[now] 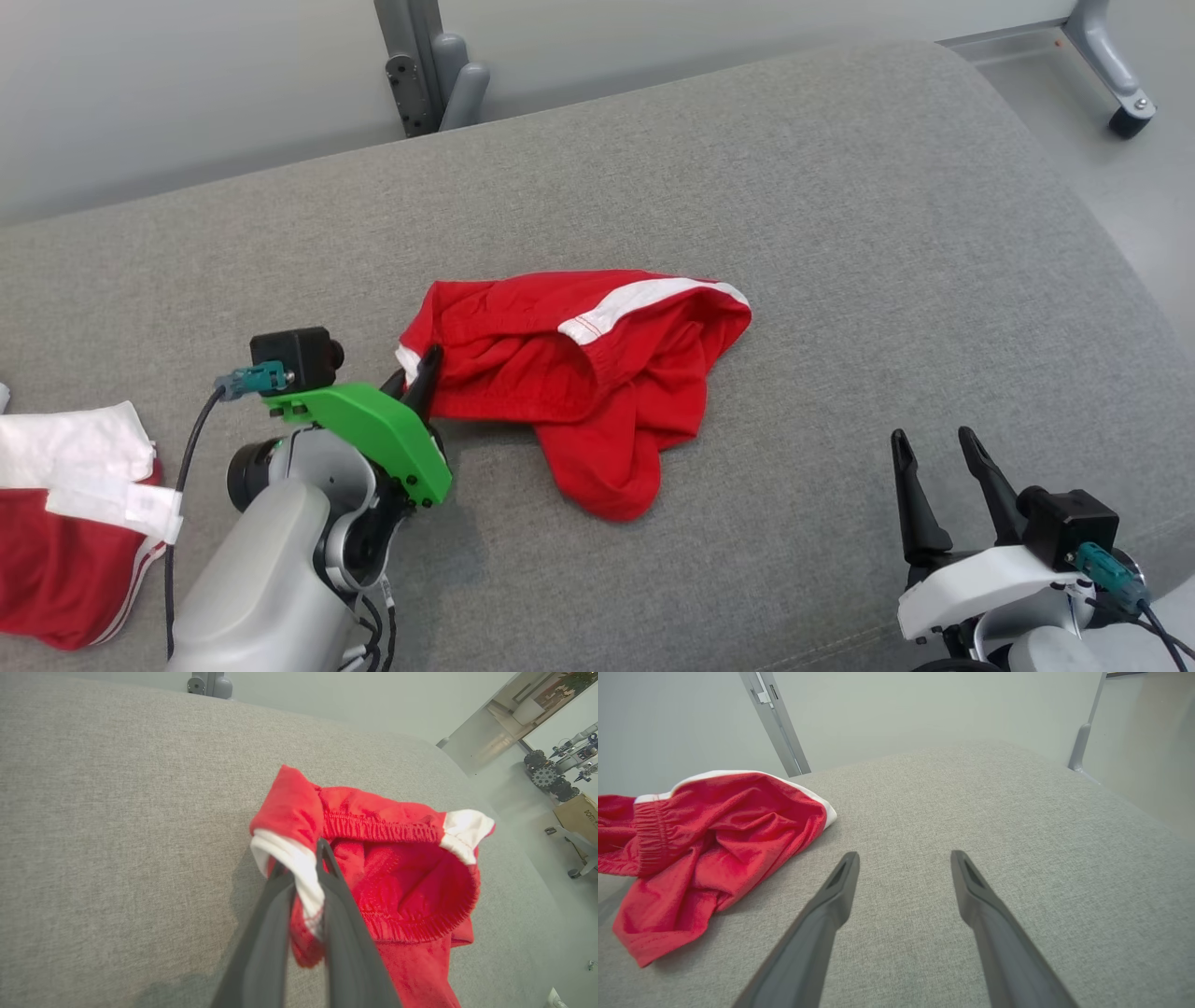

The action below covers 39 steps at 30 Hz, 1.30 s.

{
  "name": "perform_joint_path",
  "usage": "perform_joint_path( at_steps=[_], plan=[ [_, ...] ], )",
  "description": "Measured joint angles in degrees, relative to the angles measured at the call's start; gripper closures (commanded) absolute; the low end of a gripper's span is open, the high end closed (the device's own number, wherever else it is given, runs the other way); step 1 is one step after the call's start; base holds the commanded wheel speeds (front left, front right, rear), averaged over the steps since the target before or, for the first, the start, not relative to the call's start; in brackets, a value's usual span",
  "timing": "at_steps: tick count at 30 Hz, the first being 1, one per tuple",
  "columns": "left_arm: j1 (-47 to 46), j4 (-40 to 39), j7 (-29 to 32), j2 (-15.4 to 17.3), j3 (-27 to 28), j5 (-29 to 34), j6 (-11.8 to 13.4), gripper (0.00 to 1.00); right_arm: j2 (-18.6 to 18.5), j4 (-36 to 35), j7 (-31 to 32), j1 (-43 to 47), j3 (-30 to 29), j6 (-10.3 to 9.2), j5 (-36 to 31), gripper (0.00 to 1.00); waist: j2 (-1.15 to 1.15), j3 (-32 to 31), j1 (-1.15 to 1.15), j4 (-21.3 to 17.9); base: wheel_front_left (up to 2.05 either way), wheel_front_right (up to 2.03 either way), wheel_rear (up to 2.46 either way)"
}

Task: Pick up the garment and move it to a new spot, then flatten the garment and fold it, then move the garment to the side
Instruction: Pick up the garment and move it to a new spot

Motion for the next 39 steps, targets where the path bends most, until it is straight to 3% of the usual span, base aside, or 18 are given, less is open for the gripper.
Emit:
perform_joint_path(
  at_steps=[4,5,7,8,9,10,16,21,28,33,39],
  plan=[
    [1.9,2.4,-0.9,0.2,0.2,-0.5,-0.1,1.00,0.0,0.3,0.0,0.0,-0.1,0.00,-0.4,0.00,0.00,0.1,0.00,1.2,0.00,0.00,0.00],
    [2.1,3.3,-1.6,0.0,0.0,-0.5,-0.6,0.91,0.0,0.4,0.0,0.0,-0.1,0.00,-0.5,0.00,0.00,0.1,0.00,1.7,0.00,0.00,0.00],
    [2.3,3.8,-2.2,-0.2,-0.3,-0.5,-0.9,0.61,0.0,0.4,0.0,0.0,0.1,0.00,-0.5,0.00,0.00,0.1,0.00,2.0,0.00,0.00,0.00],
    [2.4,4.1,-2.4,-0.4,-0.4,-0.4,-1.1,0.38,0.0,0.5,0.0,0.0,0.1,0.00,-0.5,0.00,0.00,0.0,0.00,2.2,0.00,0.00,0.00],
    [2.5,4.4,-2.6,-0.9,0.0,-1.0,-1.1,0.38,0.0,0.5,0.0,0.0,0.1,0.00,-0.5,0.00,0.00,0.0,0.00,2.3,0.00,0.00,0.00],
    [2.7,4.6,-2.8,-1.4,0.4,-1.6,-1.1,0.00,0.0,0.5,0.0,0.0,0.1,0.00,-0.5,0.00,0.00,0.0,0.00,2.4,0.00,0.00,0.00],
    [4.9,3.9,-6.8,0.8,0.0,0.8,0.2,0.00,0.0,0.3,0.0,0.1,-0.2,0.00,-0.7,0.00,0.00,-0.5,0.00,2.6,0.00,0.00,0.00],
    [9.4,-1.3,-14.2,2.9,0.1,4.3,2.3,0.00,0.0,-1.0,0.0,1.3,-1.9,0.00,-1.2,0.00,0.00,-0.8,0.00,3.4,0.00,0.00,0.00],
    [17.4,-9.3,-19.6,5.3,0.2,10.1,5.4,0.00,0.0,-3.2,0.0,2.8,-4.0,0.00,-3.6,0.00,0.00,-1.8,0.00,5.5,0.00,0.00,0.00],
    [24.0,-16.0,-20.2,5.4,5.0,15.7,5.3,0.00,0.0,-4.4,0.0,4.3,-5.1,0.00,-5.2,0.00,0.00,-2.9,0.00,7.3,0.00,0.00,0.00],
    [32.1,-20.7,-20.3,3.3,12.6,24.7,2.2,0.00,0.0,-5.0,0.0,5.3,-6.3,0.00,-7.1,0.00,0.00,-4.5,0.00,9.6,0.00,0.00,0.00]
  ],
)
